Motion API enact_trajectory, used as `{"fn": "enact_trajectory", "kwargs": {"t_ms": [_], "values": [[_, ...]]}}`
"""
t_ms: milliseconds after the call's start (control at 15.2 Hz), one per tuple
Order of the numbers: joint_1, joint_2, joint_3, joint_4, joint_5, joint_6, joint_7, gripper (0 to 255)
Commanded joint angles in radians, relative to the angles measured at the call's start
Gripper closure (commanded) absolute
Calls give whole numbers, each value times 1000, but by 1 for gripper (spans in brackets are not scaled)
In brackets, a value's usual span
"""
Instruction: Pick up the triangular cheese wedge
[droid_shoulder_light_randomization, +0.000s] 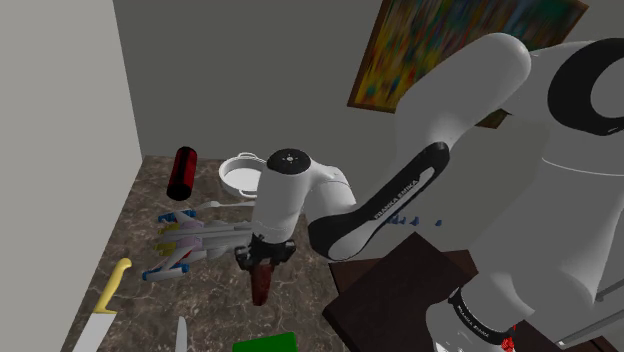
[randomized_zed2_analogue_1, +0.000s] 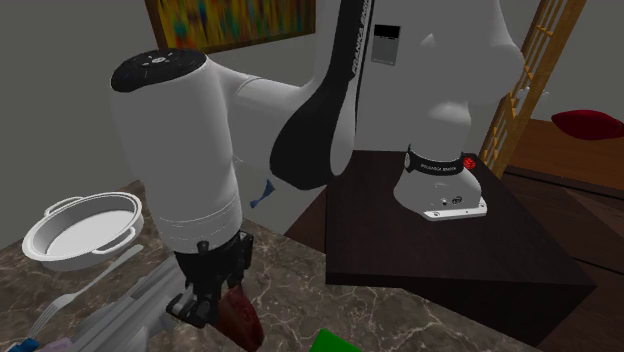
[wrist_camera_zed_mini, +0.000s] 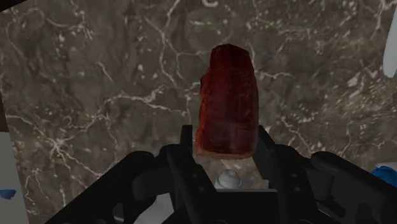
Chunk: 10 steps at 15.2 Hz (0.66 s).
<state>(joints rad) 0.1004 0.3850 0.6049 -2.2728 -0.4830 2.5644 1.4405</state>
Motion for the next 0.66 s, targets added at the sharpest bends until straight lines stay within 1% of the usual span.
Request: {"fn": "enact_trajectory", "kwargs": {"t_ms": [0,462,594], "values": [[-15,-24,20,-2,28,-18,-20,255],[-64,-113,83,-5,131,-83,-94,255],[-64,-115,84,-5,133,-85,-95,255]]}}
